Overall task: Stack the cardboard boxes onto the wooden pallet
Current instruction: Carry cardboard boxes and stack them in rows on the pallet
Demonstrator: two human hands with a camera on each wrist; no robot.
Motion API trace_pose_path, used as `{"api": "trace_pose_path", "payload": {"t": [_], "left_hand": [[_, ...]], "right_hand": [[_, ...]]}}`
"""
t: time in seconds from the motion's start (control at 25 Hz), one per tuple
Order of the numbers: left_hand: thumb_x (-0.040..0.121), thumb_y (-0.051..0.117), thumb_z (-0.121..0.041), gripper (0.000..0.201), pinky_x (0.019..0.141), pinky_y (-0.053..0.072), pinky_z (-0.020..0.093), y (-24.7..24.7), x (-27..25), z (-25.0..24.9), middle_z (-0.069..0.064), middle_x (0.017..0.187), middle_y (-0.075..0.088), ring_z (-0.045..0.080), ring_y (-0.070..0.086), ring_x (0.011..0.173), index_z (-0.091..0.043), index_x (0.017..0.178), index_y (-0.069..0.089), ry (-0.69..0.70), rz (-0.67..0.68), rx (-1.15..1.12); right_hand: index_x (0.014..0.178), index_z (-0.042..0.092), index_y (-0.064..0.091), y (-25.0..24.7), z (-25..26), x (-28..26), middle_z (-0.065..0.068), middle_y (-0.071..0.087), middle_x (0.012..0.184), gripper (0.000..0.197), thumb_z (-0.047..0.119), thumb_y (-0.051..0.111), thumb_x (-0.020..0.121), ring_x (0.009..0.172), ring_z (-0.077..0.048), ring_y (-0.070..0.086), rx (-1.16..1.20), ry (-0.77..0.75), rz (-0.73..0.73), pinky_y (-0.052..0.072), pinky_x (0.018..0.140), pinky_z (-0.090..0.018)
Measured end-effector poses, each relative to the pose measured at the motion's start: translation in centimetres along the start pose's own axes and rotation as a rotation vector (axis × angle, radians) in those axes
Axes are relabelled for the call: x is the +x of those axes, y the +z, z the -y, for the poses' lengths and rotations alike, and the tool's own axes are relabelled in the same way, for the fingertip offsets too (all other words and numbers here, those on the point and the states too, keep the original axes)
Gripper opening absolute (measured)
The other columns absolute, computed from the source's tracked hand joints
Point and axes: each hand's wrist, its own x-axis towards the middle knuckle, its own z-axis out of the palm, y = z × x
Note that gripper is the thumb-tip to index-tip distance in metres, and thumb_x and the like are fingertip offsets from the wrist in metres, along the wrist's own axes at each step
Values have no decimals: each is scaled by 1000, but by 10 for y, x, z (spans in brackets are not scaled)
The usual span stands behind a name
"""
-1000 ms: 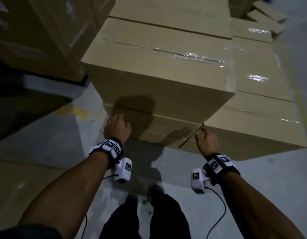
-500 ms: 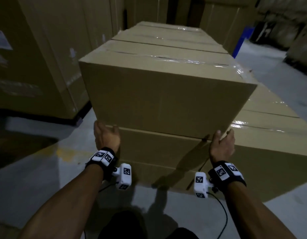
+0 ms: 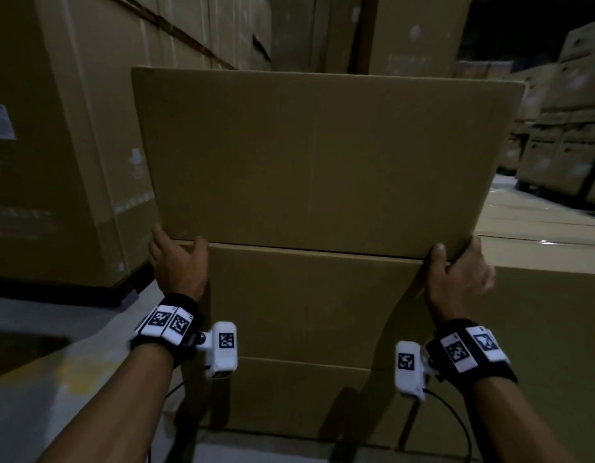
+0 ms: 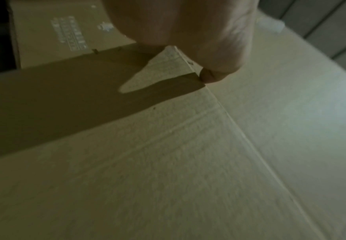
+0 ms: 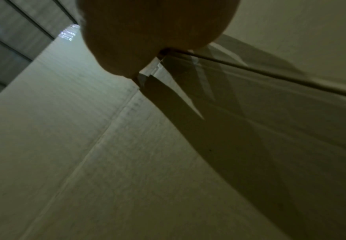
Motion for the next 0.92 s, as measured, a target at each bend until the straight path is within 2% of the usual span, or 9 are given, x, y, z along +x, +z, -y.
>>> {"api": "trace_pose_path", "payload": {"t": [0.16, 0.32, 0.48, 0.72, 0.92], "left_hand": [[91, 64, -30, 87, 118, 24, 51, -7, 2, -2, 10, 163, 17, 34, 22, 147, -16, 158, 10, -20, 23, -37], [92, 64, -29, 88, 118, 26, 52, -7, 1, -1, 10, 163, 14, 34, 22, 147, -18, 159, 7, -21, 26, -49], [96, 61, -29, 85, 116, 25, 47, -8, -4, -3, 10, 164, 10, 34, 23, 146, -16, 159, 6, -15, 30, -40], [99, 57, -30, 82, 116, 25, 43, -9, -7, 4, 12, 163, 8, 34, 25, 145, -11, 159, 4, 49, 43, -33], [100, 55, -32, 80, 116, 27, 47, -4, -5, 7, 15, 161, 9, 36, 26, 143, -11, 158, 5, 81, 14, -30]], "right_hand": [[156, 9, 22, -1, 5, -1, -18, 33, 157, 82, 55, 32, 89, 148, -36, 20, 54, 14, 23, 0, 123, -48], [155, 6, 23, 1, -1, -2, -19, 36, 155, 81, 54, 35, 91, 147, -32, 25, 16, -37, -5, -2, 122, -45], [153, 5, 24, 1, -2, -3, -20, 38, 152, 75, 50, 40, 96, 145, -32, 27, 16, -65, -14, -2, 122, -46], [152, 1, 24, 11, -6, -2, -24, 41, 146, 79, 51, 37, 92, 141, -36, 30, -22, -94, -60, 2, 122, -52], [153, 3, 24, 14, -6, -2, -24, 39, 146, 79, 51, 37, 91, 141, -37, 28, -17, -101, -90, 3, 122, -52]]}}
